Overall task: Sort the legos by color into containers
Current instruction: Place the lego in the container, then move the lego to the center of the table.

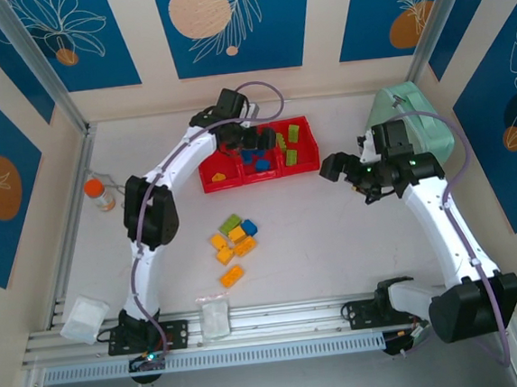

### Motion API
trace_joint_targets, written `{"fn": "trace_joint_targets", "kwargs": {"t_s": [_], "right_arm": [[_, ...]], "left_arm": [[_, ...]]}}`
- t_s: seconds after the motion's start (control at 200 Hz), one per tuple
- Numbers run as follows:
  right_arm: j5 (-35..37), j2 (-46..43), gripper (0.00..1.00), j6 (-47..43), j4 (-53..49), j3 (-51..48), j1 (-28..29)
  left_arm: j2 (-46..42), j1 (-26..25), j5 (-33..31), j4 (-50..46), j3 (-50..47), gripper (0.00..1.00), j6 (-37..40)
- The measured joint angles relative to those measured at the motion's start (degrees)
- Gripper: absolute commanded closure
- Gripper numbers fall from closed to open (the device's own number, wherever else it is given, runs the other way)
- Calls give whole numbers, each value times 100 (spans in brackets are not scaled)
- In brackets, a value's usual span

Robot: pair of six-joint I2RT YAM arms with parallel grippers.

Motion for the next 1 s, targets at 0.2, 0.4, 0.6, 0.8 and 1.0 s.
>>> {"fn": "trace_joint_targets", "kwargs": {"t_s": [0.2, 0.4, 0.6, 0.8, 1.0], "right_arm": [[-190, 232, 0, -4, 57, 0, 225], [-341, 1019, 0, -7, 133, 111, 911], [-439, 2990, 1, -166, 146, 1279, 2273], [-24, 4653, 4, -389, -164, 2522, 3239], [599, 5515, 6, -505, -673, 3357, 3574]], "left_arm": [[-1014, 0, 90, 125, -1427, 1, 70], [-2284, 0, 39, 393, -3742, 1, -37], [-3827, 24, -166, 671, -5515, 1, -256], [-5563, 68, -654, 614, -6411, 1, -492], [-7077, 487, -1204, 70, -6778, 1, -708]]}}
